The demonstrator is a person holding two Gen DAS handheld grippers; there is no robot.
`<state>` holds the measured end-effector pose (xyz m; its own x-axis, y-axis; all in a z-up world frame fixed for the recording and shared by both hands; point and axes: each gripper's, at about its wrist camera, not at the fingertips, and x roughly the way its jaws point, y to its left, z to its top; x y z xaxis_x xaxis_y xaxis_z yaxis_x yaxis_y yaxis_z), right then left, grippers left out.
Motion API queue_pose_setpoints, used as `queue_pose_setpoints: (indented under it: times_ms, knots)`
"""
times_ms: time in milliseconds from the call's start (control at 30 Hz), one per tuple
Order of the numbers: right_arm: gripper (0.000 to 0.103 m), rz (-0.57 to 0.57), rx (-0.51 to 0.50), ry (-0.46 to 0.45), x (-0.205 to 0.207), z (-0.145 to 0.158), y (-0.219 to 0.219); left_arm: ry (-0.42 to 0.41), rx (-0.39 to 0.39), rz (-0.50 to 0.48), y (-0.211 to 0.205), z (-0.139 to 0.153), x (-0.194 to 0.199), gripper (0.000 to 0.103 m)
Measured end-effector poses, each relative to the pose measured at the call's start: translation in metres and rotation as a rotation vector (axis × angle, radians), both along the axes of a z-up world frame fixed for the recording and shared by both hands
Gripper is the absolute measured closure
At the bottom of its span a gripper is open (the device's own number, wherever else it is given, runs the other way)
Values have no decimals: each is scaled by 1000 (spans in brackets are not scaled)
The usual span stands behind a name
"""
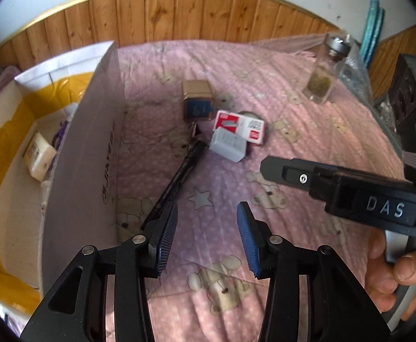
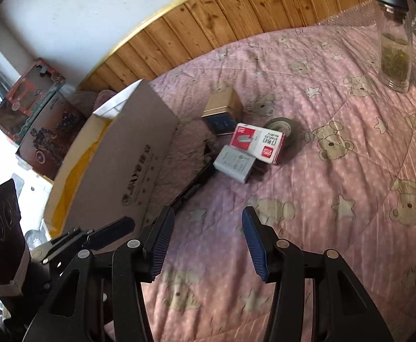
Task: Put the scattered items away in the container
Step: 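Grasp the black marker with the left tool while the right tool grasps the white eraser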
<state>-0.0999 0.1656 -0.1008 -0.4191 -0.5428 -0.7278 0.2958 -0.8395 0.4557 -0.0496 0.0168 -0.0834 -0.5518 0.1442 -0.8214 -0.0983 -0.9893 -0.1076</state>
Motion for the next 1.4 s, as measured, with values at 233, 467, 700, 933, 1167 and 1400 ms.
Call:
queue_pose_setpoints:
  times_ms: [233, 467, 700, 933, 1167, 1400]
  knots:
    - [52, 73, 98, 42, -46, -13, -18, -47, 10, 36, -3, -25, -32, 57]
    - [50, 223, 253, 138, -64, -28, -48, -50, 6, 31, -5, -39, -43, 54]
    - [54, 270, 289, 197, -64, -29, -54, -55, 17, 58, -14, -42, -51, 54]
    - [62, 293, 293, 122, -67, -23, -51, -103, 65, 73, -22, -53, -51, 57]
    - [57, 301, 285, 130, -70, -42, -52, -102, 47, 43, -18, -53, -48, 87]
    - [68, 243, 179, 46, -74, -39, -43, -108, 73, 40, -14, -55, -49, 87]
